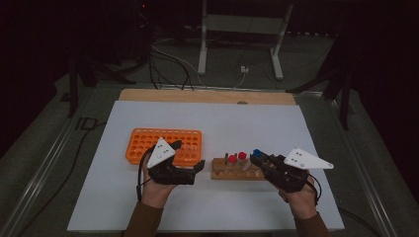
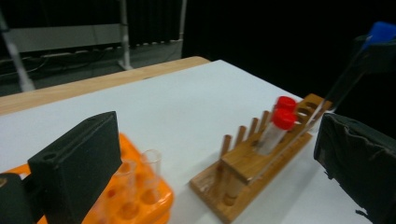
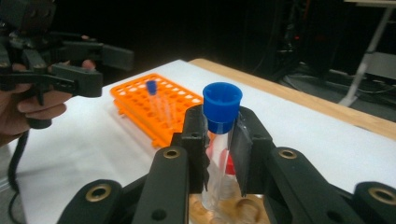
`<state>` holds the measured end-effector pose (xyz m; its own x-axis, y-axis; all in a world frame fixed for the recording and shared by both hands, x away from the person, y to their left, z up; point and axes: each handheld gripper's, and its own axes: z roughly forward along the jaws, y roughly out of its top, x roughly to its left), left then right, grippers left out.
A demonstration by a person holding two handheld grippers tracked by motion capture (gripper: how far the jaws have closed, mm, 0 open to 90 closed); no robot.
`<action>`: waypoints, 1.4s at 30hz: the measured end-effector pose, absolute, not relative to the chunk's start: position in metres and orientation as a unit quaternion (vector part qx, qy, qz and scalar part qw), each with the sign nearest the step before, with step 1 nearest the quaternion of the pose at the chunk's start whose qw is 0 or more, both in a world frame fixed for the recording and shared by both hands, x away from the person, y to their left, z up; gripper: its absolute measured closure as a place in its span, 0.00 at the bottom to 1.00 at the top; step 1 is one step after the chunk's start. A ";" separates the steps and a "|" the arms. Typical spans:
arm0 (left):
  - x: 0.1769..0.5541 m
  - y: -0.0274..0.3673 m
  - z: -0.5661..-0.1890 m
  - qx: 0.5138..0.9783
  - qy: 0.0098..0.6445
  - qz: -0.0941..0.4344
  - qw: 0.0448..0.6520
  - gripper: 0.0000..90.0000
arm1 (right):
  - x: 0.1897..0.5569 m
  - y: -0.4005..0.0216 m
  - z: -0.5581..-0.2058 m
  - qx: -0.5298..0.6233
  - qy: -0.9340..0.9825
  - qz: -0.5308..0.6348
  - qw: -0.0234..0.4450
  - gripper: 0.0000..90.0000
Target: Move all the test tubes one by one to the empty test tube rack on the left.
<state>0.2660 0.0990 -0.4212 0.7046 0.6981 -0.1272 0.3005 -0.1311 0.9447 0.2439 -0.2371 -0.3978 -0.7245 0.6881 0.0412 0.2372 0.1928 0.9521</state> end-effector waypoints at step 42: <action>0.243 0.025 -0.438 0.819 0.227 0.107 0.516 0.80 | 0.235 -0.190 -0.418 0.265 0.784 0.543 0.138 0.85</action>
<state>0.2426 0.0253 -0.4385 0.8742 0.4818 -0.0595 0.2617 -0.3645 0.8937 0.2348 -0.1901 -0.4177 -0.8208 0.5668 0.0714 0.2662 0.2689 0.9257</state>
